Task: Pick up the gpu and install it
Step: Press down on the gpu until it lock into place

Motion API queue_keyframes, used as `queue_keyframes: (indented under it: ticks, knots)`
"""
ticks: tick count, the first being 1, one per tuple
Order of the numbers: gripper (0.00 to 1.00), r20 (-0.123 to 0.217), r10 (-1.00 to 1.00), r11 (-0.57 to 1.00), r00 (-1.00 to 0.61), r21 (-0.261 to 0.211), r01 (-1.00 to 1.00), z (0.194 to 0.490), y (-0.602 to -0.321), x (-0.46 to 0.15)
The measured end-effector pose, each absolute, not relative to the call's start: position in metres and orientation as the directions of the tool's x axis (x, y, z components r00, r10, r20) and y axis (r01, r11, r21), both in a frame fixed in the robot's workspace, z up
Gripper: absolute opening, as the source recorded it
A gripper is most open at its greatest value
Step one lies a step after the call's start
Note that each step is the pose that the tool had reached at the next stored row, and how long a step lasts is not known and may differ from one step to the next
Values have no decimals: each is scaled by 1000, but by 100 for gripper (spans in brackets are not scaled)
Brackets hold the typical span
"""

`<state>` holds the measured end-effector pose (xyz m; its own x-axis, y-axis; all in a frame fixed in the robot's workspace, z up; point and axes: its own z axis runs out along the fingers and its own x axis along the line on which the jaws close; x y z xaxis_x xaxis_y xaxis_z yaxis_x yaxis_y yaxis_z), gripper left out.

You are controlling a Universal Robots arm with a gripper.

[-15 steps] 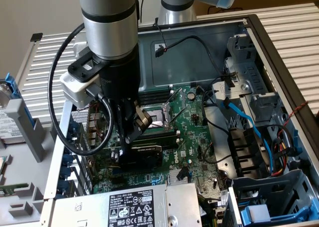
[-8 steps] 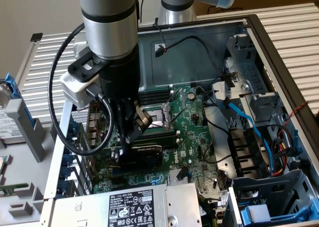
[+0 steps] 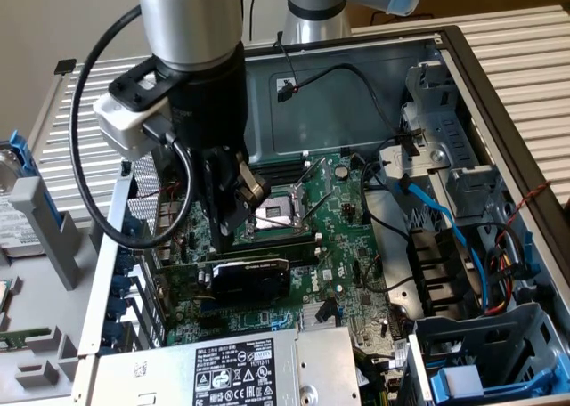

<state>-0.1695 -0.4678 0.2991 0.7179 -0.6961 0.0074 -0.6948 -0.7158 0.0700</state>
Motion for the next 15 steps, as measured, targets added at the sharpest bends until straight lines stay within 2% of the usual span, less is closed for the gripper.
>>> queue_keyframes:
  ticks: [8,15]
  knots:
    - [11,7,-697,-715,717,70,-696,309,-468,-169]
    - [11,7,-766,-641,643,70,-764,309,-468,-169]
